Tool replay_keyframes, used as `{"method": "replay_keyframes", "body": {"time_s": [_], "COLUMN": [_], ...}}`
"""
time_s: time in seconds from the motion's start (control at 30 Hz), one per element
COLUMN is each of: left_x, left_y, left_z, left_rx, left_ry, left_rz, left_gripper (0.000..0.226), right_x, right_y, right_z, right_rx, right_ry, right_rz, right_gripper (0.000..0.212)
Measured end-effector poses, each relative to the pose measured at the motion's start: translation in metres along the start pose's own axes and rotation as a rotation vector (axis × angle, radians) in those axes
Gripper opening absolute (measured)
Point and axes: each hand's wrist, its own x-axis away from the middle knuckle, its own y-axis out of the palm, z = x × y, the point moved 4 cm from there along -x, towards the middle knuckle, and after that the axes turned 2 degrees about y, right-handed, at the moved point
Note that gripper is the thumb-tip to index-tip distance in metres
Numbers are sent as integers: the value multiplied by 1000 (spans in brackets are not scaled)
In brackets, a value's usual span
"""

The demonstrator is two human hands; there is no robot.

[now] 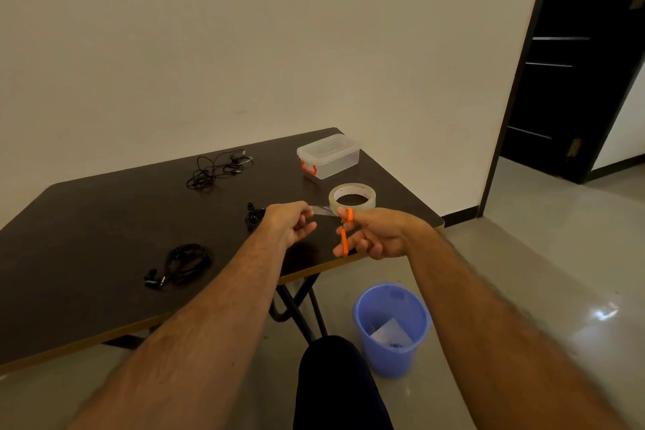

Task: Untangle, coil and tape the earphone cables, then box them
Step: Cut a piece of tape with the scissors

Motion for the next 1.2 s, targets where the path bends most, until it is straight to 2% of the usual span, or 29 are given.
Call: {"method": "replay_keyframes", "body": {"time_s": [0.7, 0.97, 1.2], "left_x": [-8, -12, -12], "left_y": [-10, -12, -14], "left_z": [-5, -7, -5], "left_rx": [49, 16, -86], "left_ry": [-27, 0, 55], "left_rz": [-11, 16, 58], "left_gripper": [3, 4, 12], "right_x": [-23, -22, -19], "right_y": [14, 14, 16], "right_z": [-6, -6, -8], "right_rx": [-55, -55, -22], "right_ry": [18, 8, 10], "right_rz": [6, 26, 111], "right_gripper": [51, 36, 23]}}
